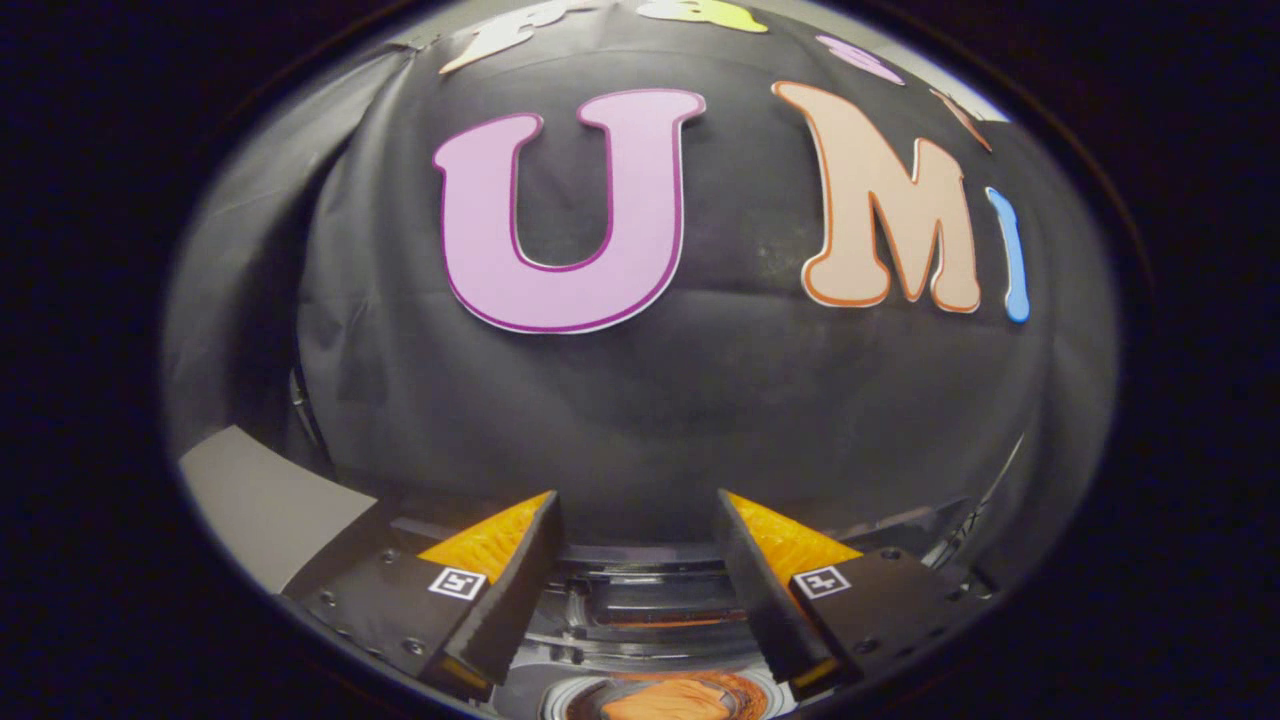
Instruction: Put the clothes into the washing machine and then close the washing machine lid.
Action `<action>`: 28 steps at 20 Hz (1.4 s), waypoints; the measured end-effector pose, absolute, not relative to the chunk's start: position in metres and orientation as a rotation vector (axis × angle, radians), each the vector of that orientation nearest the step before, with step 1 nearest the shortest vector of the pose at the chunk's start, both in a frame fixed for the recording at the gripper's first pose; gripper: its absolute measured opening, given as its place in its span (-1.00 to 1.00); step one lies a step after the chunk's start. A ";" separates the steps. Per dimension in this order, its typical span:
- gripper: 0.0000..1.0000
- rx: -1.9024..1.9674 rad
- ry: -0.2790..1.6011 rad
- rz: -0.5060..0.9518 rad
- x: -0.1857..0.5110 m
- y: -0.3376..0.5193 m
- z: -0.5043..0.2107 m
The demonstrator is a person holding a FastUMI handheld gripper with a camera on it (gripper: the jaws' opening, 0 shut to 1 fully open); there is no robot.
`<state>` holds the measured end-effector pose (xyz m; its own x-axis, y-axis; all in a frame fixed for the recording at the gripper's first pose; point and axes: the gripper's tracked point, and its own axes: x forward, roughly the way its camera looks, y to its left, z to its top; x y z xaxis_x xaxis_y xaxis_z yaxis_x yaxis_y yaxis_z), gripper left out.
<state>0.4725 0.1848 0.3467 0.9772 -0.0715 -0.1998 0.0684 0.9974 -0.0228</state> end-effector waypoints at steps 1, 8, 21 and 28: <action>0.91 -0.022 0.199 -0.068 0.464 0.186 0.346; 0.91 -0.025 0.185 -0.057 0.415 0.191 0.341; 0.90 0.137 0.281 -0.017 0.329 0.190 0.313; 0.95 0.117 0.254 -0.018 0.305 0.182 0.323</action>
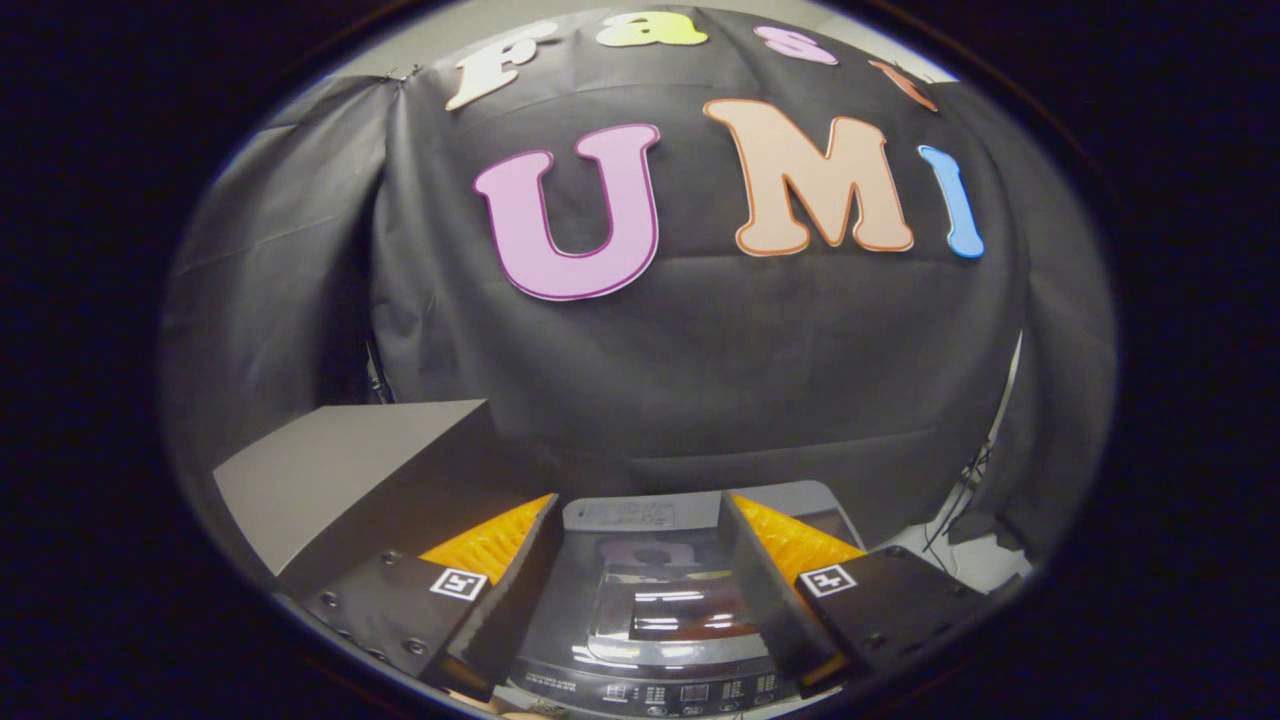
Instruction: Put the clothes into the washing machine and then close the washing machine lid.
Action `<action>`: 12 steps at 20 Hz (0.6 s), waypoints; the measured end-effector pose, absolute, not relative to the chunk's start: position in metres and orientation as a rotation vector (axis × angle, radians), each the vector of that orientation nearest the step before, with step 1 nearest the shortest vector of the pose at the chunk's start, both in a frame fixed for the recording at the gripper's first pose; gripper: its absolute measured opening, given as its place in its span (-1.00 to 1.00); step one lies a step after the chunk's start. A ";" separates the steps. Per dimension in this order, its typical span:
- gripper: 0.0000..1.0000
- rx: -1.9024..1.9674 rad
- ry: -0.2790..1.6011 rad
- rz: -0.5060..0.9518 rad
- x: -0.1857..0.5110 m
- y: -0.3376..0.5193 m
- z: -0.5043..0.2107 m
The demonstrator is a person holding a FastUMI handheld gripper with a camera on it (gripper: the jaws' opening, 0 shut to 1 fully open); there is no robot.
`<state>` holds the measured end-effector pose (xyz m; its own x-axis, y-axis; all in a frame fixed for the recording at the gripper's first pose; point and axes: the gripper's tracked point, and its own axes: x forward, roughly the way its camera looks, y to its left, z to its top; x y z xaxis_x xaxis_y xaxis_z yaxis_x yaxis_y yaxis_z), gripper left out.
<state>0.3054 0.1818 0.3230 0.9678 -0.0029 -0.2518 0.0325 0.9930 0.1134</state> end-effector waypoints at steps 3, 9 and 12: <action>0.95 0.118 0.232 -0.009 0.297 0.177 0.326; 0.95 0.083 0.112 0.018 0.273 0.160 0.346; 0.95 0.023 0.042 0.010 0.249 0.144 0.354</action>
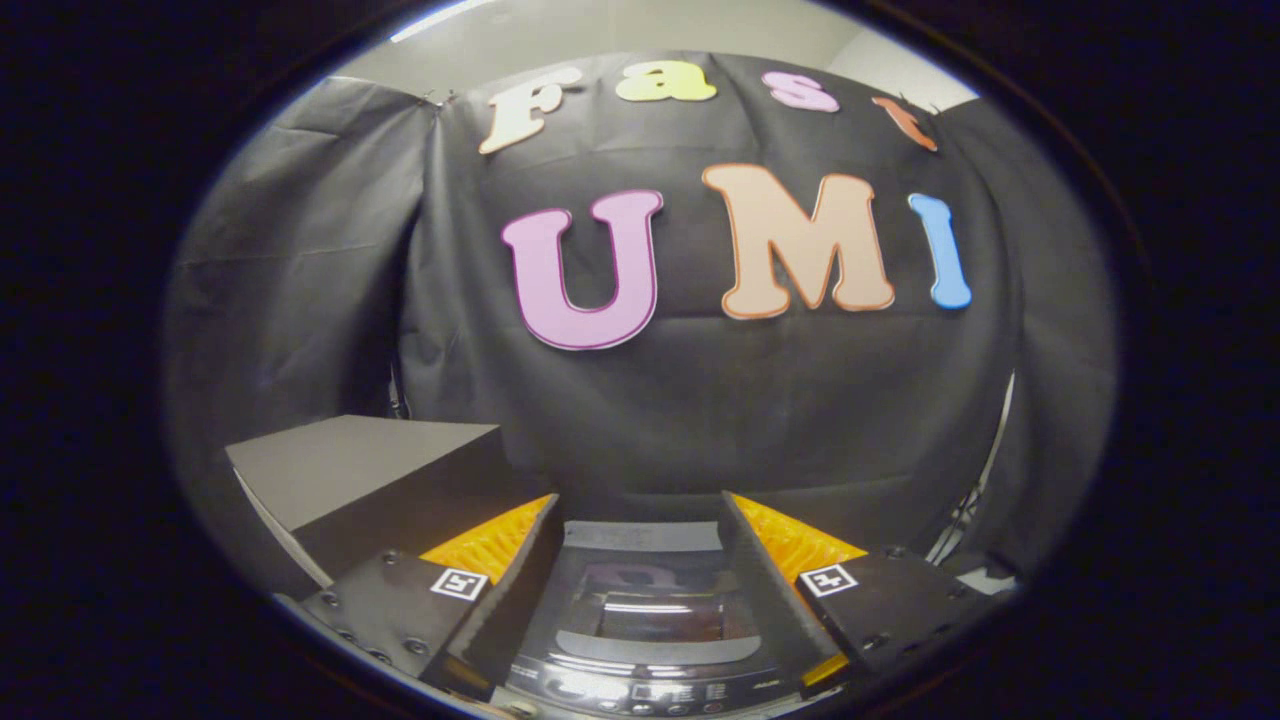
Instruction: Put the clothes into the washing machine and then close the washing machine lid.
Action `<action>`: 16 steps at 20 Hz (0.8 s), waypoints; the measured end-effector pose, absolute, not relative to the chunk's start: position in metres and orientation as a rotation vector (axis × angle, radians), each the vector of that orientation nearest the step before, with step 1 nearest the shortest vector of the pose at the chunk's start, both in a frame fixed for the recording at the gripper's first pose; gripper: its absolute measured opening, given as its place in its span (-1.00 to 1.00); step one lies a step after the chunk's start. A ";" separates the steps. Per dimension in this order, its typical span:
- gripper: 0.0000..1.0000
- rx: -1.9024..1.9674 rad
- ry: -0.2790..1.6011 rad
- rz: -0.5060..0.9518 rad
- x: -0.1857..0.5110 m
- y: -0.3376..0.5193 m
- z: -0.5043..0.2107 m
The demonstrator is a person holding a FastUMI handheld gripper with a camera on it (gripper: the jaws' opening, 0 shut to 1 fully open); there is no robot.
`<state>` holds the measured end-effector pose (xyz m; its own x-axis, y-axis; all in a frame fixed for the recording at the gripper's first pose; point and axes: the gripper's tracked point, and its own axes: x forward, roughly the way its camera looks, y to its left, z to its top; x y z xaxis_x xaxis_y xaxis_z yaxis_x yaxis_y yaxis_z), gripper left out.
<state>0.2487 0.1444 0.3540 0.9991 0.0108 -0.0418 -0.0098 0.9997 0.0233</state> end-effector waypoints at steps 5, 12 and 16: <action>0.95 -0.016 -0.050 0.028 0.186 0.130 0.340; 0.95 -0.036 -0.067 -0.014 0.091 0.091 0.277; 0.94 -0.002 -0.082 0.002 0.045 0.088 0.240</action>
